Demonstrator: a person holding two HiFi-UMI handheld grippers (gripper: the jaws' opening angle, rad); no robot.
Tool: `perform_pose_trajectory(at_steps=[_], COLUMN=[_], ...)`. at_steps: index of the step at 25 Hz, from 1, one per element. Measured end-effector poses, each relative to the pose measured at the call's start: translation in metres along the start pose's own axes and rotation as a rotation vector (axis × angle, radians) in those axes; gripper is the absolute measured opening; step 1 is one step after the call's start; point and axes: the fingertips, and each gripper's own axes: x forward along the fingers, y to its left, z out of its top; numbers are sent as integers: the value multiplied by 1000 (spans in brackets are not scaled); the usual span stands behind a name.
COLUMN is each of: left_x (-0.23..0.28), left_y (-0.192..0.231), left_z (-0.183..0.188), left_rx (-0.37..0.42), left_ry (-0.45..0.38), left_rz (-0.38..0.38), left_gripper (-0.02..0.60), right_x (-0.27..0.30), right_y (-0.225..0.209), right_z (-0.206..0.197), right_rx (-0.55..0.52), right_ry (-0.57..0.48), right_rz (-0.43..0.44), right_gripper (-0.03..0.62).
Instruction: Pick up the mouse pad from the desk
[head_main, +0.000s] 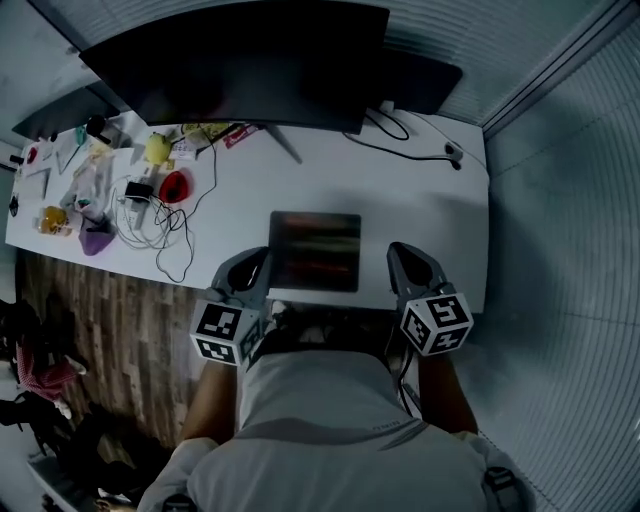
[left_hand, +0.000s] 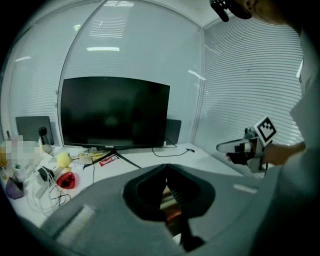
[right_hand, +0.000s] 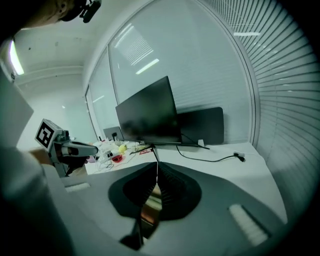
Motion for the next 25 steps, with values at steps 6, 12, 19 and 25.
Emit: perform_pose_trajectory(at_steps=[6, 12, 19, 25], left_x=[35, 69, 89, 106], left_y=[16, 43, 60, 66], left_z=[-41, -114, -183, -219], left_rx=[30, 22, 59, 29], left_ry=[116, 325, 478, 569], left_rz=[-34, -23, -42, -34], left_gripper=[110, 223, 249, 264], right_x=[27, 64, 106, 118], right_y=[-11, 3, 15, 10], right_z=[-38, -90, -171, -206], right_rx=[-18, 7, -37, 12], right_ry=[145, 296, 516, 616], right_rz=[-52, -86, -120, -150], right_gripper=[143, 259, 330, 348])
